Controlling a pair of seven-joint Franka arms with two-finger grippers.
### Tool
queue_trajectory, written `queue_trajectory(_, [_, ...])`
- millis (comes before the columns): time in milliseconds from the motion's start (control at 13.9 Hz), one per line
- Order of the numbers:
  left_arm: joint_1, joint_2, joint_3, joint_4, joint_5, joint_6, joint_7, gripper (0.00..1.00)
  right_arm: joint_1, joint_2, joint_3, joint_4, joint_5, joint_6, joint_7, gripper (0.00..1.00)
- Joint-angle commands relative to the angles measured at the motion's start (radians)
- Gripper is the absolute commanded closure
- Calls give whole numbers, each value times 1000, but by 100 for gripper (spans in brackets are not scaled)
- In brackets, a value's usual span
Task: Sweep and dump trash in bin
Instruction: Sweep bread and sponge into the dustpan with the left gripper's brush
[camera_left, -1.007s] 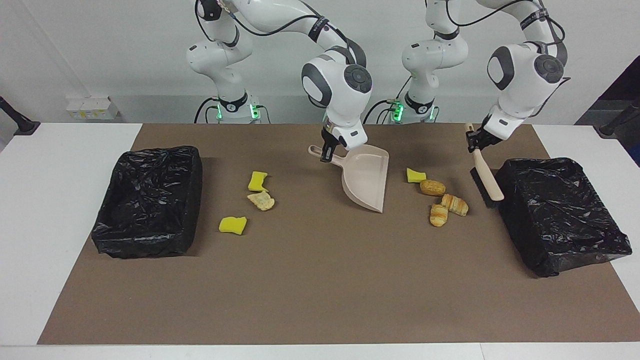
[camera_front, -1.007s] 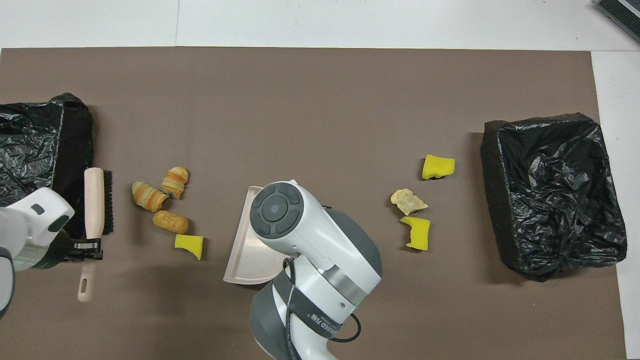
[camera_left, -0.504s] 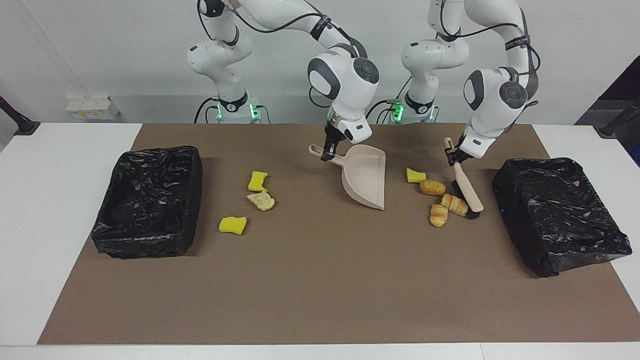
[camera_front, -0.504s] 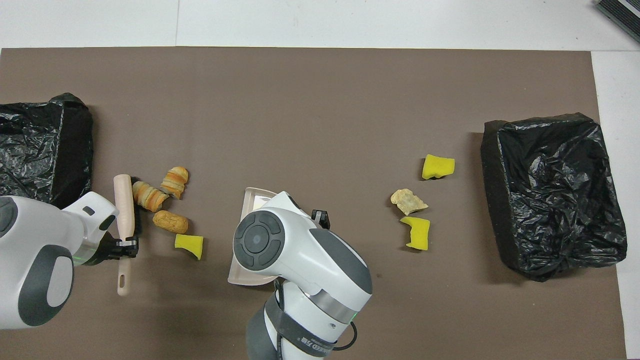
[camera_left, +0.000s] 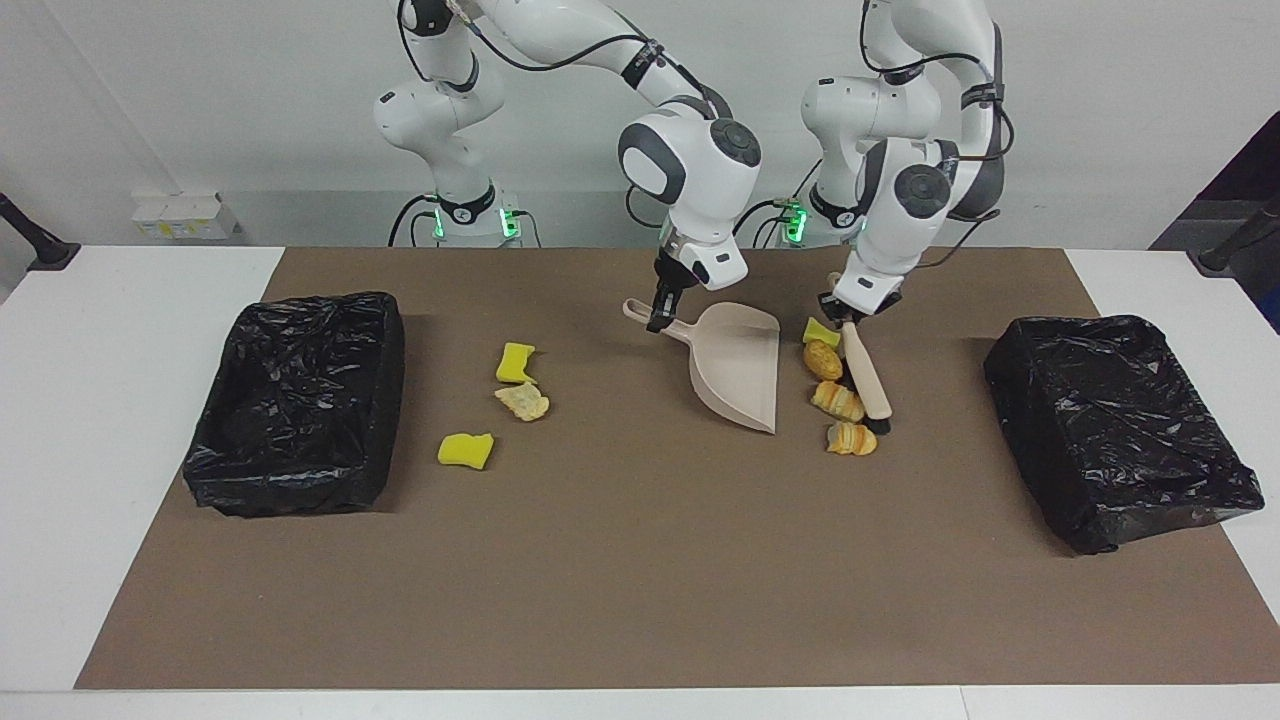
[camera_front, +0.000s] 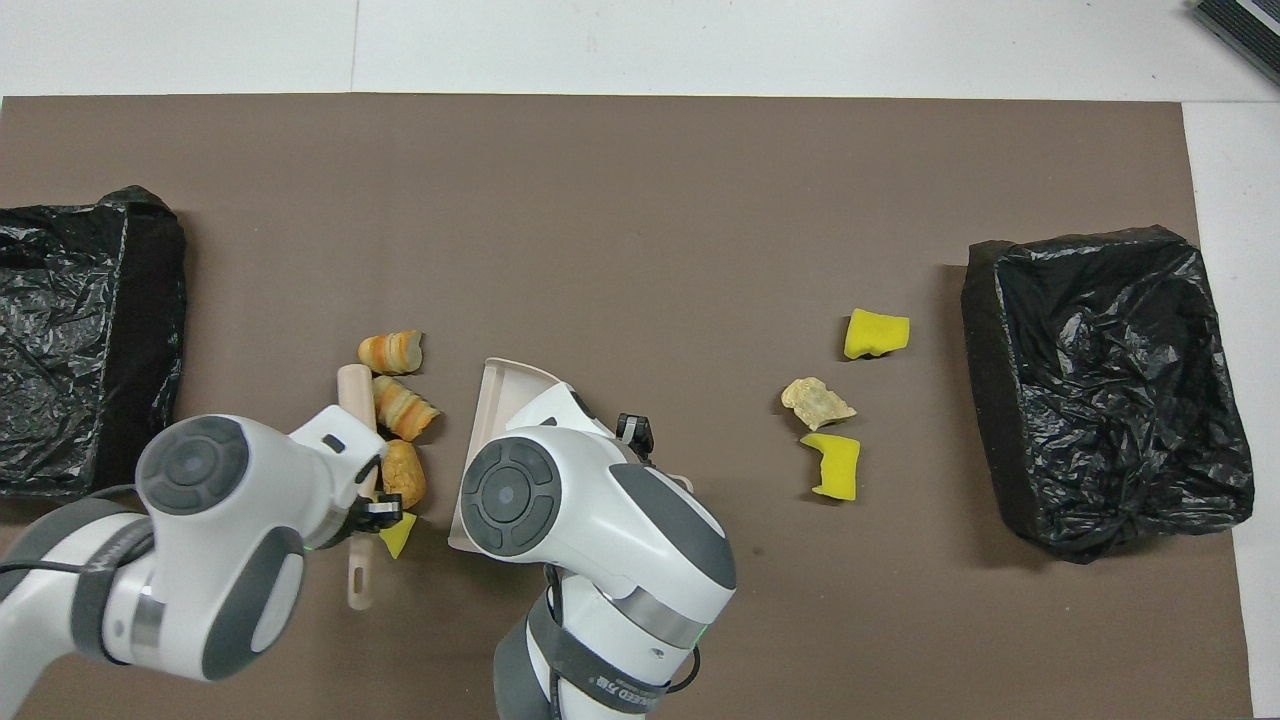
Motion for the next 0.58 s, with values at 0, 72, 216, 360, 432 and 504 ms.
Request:
queue_trajectory(0, [-167, 20, 15, 21, -110, 22, -75, 100, -3, -5, 7, -13, -22, 30, 58, 100])
queue_trajectory(72, [-210, 31, 15, 42, -136, 22, -78, 100, -4, -3, 7, -13, -21, 33, 61, 100])
queue_trajectory(216, [-240, 42, 15, 101, -152, -2, -88, 100, -4, -3, 7, -15, -19, 34, 61, 100])
queue_trajectory(360, [-224, 2, 19, 122, -157, -77, -87, 100, -6, -2, 7, -16, -19, 36, 61, 100])
queue_trajectory(432, [-220, -22, 31, 119, -157, -147, -94, 100, -7, 0, 7, -17, -19, 36, 58, 100])
queue_trajectory(504, [-180, -54, 39, 110, -157, -219, -95, 100, -10, 1, 7, -17, -19, 37, 48, 100])
